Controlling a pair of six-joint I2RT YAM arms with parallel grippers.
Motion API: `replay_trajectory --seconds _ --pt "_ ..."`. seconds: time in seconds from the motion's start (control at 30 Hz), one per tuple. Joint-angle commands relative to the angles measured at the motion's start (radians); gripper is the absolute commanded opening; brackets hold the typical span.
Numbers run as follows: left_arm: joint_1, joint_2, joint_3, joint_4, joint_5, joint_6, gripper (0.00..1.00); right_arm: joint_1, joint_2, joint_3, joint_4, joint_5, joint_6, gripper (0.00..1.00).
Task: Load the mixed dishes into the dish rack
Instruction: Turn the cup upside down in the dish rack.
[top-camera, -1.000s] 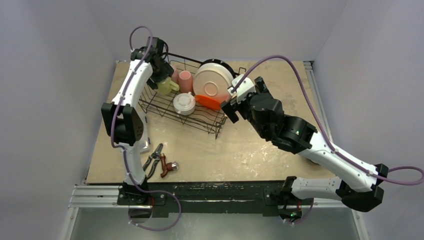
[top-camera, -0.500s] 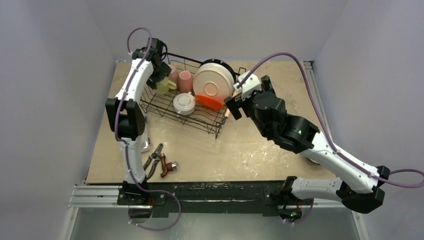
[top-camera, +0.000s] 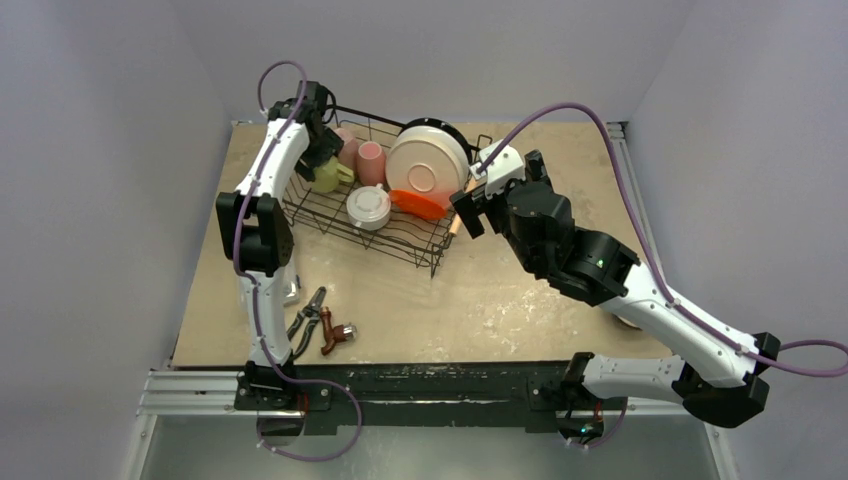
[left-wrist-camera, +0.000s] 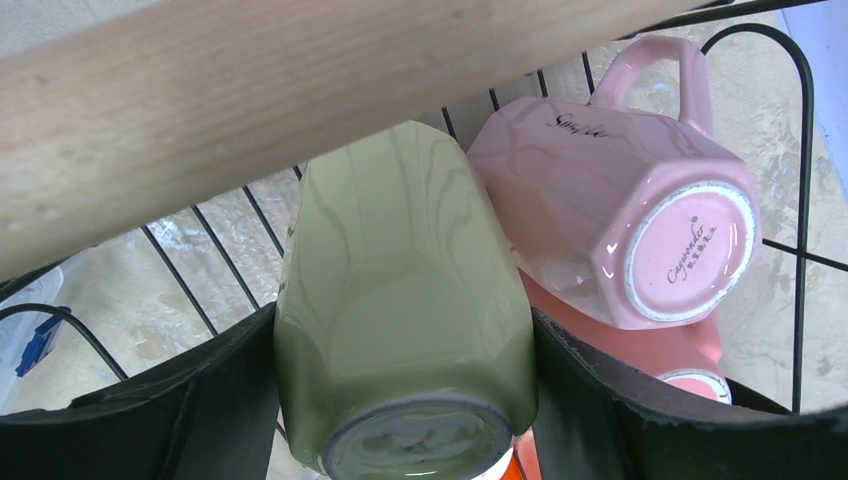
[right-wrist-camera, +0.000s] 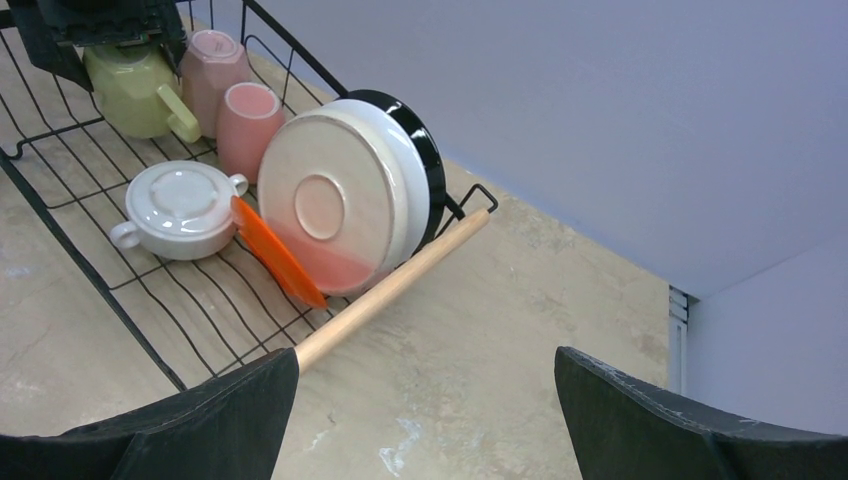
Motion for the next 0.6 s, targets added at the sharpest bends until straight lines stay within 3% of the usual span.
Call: replay_trajectory --seconds 0.0,0.2,0.57 --pt "0.011 -0.010 0.040 0.105 -0.003 -0.031 0.09 -0.004 -0.013 0.024 -0.005 0.023 0.025 0.99" --pt "0.017 0.004 0.019 0.124 0.026 -0.044 0.10 -0.013 -0.008 0.022 0.001 0.013 0.026 0.99" --pt "0.036 0.009 -0.003 0.143 0.085 -0.085 0.33 -0.021 -0.005 0.024 0.003 0.002 0.030 0.99"
